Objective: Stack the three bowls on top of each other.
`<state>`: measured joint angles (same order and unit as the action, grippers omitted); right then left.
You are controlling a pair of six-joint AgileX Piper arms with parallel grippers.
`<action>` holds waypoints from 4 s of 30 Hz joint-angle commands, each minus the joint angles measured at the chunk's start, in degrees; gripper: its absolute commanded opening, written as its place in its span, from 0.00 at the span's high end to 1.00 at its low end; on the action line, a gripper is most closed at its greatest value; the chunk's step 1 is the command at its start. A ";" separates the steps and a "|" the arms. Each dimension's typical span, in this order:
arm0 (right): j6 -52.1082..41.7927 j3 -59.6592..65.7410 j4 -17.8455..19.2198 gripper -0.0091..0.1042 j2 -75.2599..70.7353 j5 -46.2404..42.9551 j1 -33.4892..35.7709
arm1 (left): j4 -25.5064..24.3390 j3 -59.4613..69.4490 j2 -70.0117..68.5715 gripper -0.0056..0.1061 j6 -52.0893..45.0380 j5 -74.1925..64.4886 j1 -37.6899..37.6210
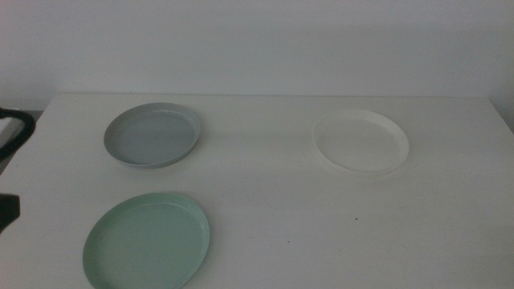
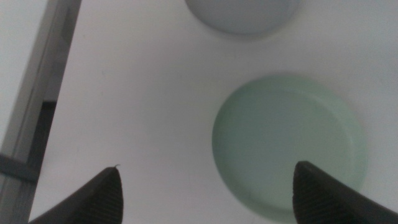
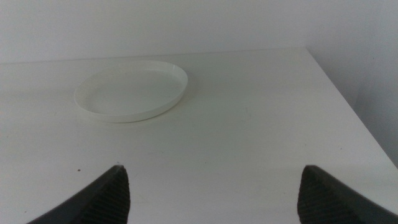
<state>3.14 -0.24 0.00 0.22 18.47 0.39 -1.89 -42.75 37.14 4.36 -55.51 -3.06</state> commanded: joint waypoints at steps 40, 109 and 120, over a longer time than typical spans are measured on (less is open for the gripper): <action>-0.10 0.24 0.41 0.10 -0.22 -0.40 -0.39 | 13.55 -8.78 56.35 0.11 -16.57 11.01 5.96; -0.10 0.24 0.41 0.10 -0.22 -0.40 -0.39 | 22.07 -45.85 77.79 0.97 -4.36 -0.42 -15.87; -0.10 0.24 0.41 0.10 -0.22 -0.40 -0.39 | 23.40 -45.95 83.00 0.97 -4.36 0.98 -16.13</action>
<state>3.14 -0.24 0.00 0.22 18.47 0.39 20.77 -88.06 120.25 0.00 -55.13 -18.89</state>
